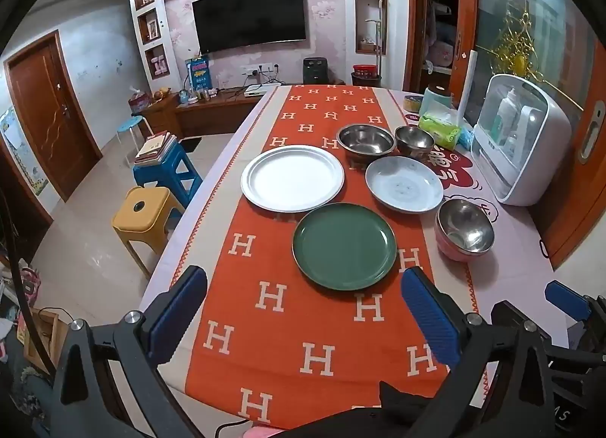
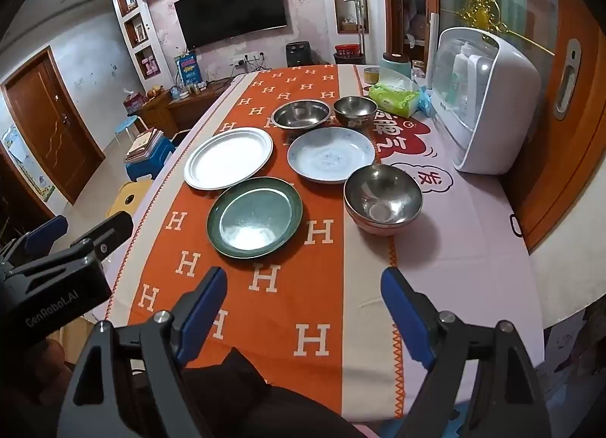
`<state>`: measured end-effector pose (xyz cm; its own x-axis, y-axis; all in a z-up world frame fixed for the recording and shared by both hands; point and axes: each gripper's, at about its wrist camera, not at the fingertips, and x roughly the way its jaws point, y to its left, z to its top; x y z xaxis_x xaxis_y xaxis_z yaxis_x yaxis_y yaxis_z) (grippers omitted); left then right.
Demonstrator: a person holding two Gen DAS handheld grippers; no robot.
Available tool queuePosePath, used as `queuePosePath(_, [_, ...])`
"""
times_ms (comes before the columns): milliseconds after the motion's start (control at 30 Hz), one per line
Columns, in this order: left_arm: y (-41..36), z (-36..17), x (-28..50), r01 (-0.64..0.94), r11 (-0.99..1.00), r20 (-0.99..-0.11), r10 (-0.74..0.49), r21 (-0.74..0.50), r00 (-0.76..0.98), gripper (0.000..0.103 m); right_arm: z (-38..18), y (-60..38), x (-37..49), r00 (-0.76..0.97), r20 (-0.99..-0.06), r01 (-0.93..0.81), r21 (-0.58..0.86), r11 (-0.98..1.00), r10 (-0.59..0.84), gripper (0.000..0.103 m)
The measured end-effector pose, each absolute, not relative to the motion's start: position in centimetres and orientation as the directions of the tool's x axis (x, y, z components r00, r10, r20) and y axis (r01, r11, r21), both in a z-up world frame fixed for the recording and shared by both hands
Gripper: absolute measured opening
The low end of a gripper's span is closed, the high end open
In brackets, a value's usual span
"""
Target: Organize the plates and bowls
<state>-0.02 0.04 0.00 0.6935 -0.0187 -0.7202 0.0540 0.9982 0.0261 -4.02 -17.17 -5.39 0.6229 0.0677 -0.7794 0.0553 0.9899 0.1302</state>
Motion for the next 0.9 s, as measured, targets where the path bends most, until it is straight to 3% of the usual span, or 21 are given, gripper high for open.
queuePosePath(900, [-0.4,-0.4,0.1,0.073,0.997,-0.724,-0.024,0.037,0.689,0.102,-5.8,-17.4,-3.5,0.616,-0.787,0.065,0.114,0.991,0.050,0.084])
